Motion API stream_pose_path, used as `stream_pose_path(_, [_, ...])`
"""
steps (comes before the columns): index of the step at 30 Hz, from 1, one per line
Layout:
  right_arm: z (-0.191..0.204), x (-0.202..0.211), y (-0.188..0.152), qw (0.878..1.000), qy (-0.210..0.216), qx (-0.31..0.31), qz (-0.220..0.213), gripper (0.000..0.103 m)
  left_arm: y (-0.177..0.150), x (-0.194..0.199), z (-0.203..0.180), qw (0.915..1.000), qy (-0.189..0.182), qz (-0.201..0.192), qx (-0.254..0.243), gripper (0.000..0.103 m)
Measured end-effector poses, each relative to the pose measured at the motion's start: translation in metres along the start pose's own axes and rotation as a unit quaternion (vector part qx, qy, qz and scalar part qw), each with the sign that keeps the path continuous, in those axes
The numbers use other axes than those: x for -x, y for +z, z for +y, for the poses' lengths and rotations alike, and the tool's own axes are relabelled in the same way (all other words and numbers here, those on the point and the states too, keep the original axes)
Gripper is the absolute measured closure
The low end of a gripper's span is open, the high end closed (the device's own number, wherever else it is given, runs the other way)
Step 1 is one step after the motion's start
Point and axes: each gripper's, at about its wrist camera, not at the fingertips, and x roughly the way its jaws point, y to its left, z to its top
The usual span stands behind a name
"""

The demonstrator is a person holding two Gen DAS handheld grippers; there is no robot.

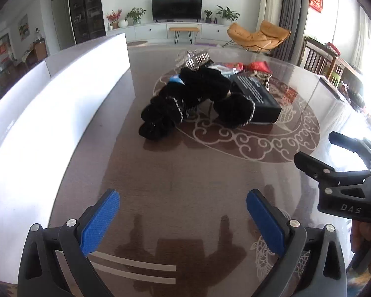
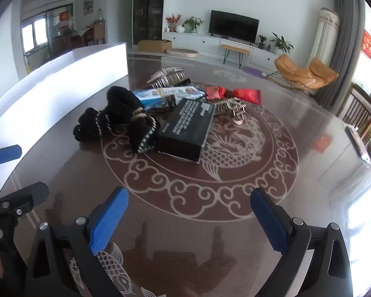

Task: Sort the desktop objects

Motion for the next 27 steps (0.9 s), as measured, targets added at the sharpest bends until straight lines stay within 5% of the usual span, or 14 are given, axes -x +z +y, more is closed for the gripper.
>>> stream_pose_path(6, [-0.026,-0.013,-0.024,1.0,-0.02,-0.012,0.019,0.004,-0.001,-0.022,-0.009,0.9999,0.0,0.012,-0.001,0.0])
stream_pose_path(27, [-0.03,-0.032,-0.022,0.998,0.013,-0.03,0.054,0.0,-0.005,-0.033,-0.015,0.9999,0.011,0.009,-0.008,0.0])
